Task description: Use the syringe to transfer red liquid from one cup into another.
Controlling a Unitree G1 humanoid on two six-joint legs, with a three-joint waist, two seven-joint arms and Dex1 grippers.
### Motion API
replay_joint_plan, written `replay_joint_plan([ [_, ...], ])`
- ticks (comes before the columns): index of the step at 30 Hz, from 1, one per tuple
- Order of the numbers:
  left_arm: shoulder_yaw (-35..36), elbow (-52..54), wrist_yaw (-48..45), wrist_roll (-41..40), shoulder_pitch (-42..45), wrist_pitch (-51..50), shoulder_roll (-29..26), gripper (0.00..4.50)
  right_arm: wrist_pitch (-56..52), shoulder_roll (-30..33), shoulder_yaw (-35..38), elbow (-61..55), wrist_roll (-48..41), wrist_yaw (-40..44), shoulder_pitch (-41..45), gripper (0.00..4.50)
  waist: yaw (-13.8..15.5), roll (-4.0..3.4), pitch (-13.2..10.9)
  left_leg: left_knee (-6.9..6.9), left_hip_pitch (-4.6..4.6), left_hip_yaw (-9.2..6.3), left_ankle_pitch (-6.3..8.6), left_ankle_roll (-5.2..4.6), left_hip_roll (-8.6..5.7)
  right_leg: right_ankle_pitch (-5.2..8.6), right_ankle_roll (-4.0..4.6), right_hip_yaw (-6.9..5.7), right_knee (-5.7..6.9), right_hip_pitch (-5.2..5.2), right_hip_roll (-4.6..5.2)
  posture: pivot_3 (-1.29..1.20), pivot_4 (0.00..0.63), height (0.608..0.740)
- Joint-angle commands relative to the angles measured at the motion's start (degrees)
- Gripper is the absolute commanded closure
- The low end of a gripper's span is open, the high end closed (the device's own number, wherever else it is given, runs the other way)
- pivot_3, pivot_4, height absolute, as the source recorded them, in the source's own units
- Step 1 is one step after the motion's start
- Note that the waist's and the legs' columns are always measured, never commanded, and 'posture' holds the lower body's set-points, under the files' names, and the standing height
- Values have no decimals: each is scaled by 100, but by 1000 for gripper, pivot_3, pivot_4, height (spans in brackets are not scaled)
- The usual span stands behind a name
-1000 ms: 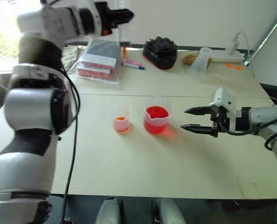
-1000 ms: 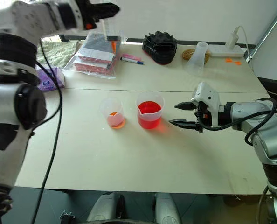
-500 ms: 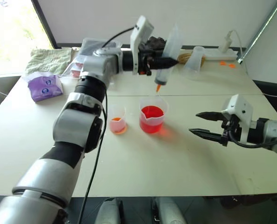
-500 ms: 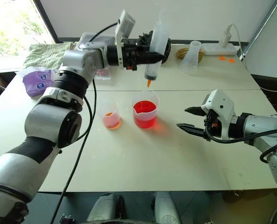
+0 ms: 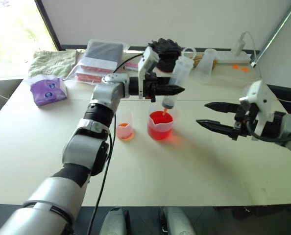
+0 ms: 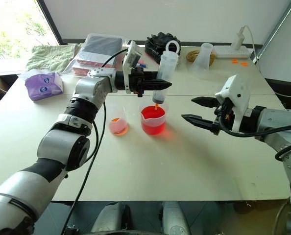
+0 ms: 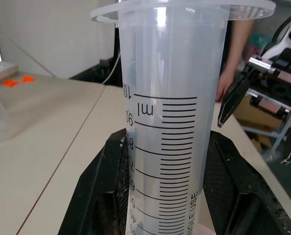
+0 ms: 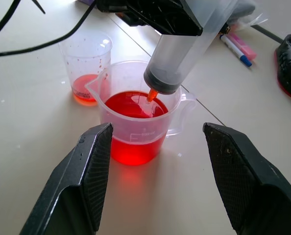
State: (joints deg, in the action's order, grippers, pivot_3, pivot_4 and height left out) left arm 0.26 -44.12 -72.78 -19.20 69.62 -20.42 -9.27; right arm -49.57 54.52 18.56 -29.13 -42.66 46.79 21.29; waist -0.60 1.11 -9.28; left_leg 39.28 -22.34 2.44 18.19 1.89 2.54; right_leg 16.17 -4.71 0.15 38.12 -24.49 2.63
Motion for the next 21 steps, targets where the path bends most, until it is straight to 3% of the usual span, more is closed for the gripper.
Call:
replay_joint_plan([
  [1, 205, 658, 140, -316, -247, -137, 47, 3023, -109, -69, 152, 212, -284, -191, 425, 1438, 1, -1, 1, 0, 0, 0, 0, 0, 0, 0, 0, 0, 0, 0, 0, 0, 150, 740],
  [10, 104, 1732, 284, -416, -1107, 106, 68, 3023, -511, -332, 203, 743, -868, -707, 1389, 1438, 8, -2, 1, 1, 0, -1, -1, 2, 2, 0, 0, 1, 1, 0, 4, 0, 150, 740],
  [21, -75, 1732, 623, -90, -1648, 1304, 198, 3023, -822, -601, 217, 1042, -1244, -1392, 2001, 1438, 14, -2, 1, 1, -1, 1, -1, 1, 2, 0, 0, 2, 1, 0, 5, 0, 150, 740],
])
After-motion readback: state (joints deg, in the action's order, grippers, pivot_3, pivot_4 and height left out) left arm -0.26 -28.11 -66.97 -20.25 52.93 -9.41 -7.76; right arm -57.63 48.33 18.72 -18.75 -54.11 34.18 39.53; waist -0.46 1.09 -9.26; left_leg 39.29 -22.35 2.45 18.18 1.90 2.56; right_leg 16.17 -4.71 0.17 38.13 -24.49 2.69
